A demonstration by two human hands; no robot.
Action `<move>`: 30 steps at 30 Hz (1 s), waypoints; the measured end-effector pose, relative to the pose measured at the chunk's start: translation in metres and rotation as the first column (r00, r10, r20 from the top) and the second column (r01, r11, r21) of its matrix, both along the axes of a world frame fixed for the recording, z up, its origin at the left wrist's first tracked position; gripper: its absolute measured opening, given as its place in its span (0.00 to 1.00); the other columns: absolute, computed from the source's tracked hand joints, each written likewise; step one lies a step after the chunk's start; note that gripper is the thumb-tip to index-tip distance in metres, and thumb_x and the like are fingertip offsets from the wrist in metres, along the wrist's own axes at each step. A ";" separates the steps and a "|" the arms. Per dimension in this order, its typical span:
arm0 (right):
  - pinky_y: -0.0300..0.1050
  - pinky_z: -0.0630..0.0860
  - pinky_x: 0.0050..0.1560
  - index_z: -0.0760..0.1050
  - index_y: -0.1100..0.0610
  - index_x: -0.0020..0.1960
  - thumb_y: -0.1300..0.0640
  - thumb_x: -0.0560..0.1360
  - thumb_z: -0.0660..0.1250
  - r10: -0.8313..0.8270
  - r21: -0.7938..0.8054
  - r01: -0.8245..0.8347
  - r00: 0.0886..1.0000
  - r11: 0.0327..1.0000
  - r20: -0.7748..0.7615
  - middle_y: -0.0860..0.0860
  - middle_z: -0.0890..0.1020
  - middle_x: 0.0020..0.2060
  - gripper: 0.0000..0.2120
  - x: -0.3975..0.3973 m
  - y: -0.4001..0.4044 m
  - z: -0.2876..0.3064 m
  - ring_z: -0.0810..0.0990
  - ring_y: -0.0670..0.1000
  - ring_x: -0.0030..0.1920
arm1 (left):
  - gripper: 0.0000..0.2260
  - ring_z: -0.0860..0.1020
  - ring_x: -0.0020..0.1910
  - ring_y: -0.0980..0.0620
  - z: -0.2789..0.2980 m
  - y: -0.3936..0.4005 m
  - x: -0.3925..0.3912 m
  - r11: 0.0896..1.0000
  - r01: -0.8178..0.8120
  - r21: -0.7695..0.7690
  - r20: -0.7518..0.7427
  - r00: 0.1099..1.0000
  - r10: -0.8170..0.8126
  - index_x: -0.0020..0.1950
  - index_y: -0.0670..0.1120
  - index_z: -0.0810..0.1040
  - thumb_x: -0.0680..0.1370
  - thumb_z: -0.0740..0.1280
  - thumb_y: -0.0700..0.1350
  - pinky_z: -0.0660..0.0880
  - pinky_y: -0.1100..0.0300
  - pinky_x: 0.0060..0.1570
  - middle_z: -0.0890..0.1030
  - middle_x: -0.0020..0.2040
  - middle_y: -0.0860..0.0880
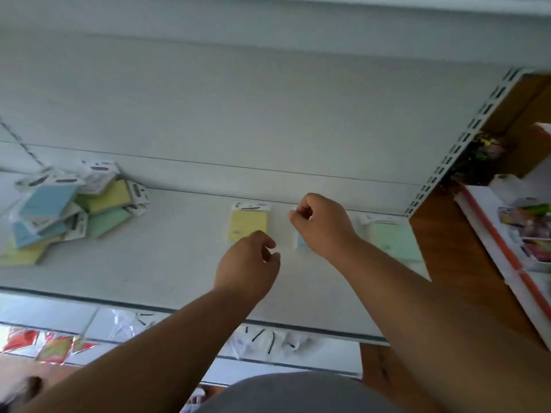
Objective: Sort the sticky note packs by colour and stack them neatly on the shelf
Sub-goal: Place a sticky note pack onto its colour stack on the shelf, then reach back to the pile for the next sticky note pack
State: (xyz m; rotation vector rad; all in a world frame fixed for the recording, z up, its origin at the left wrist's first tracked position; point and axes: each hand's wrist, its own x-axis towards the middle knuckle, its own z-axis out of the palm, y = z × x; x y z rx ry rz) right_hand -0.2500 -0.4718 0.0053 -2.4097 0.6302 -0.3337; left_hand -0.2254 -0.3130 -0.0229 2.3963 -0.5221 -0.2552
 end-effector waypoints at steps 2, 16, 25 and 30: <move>0.46 0.77 0.42 0.74 0.52 0.40 0.49 0.73 0.67 0.073 0.033 -0.073 0.997 0.997 0.004 0.47 0.80 0.36 0.08 0.030 0.042 -0.001 0.78 0.51 0.39 | 0.07 0.76 0.41 0.55 -0.003 0.042 0.025 0.998 -0.063 0.016 0.008 0.998 0.063 0.52 0.55 0.76 0.75 0.66 0.51 0.71 0.61 0.41 0.80 0.42 0.58; 0.36 0.69 0.26 0.76 0.57 0.43 0.54 0.76 0.67 0.200 0.465 -0.148 0.978 0.873 -0.064 0.50 0.78 0.33 0.07 0.214 0.277 -0.022 0.80 0.50 0.29 | 0.09 0.77 0.47 0.49 0.009 0.274 0.197 0.931 -0.365 -0.020 0.111 0.924 0.365 0.55 0.52 0.76 0.76 0.66 0.48 0.68 0.60 0.44 0.79 0.53 0.52; 0.39 0.69 0.30 0.79 0.60 0.47 0.56 0.74 0.67 0.164 0.480 -0.090 0.980 0.872 -0.114 0.58 0.81 0.37 0.07 0.281 0.328 -0.012 0.82 0.57 0.35 | 0.18 0.75 0.60 0.47 0.009 0.305 0.247 0.886 -0.463 -0.011 0.006 0.886 0.463 0.67 0.47 0.74 0.76 0.64 0.47 0.70 0.57 0.56 0.74 0.64 0.47; 0.37 0.66 0.26 0.79 0.61 0.54 0.57 0.75 0.69 0.010 0.683 0.056 0.996 0.728 -0.093 0.52 0.77 0.33 0.10 0.275 0.316 -0.011 0.71 0.46 0.25 | 0.06 0.80 0.47 0.50 0.007 0.299 0.249 0.870 -0.473 -0.140 -0.080 0.881 0.466 0.50 0.54 0.80 0.75 0.67 0.48 0.74 0.59 0.43 0.81 0.52 0.52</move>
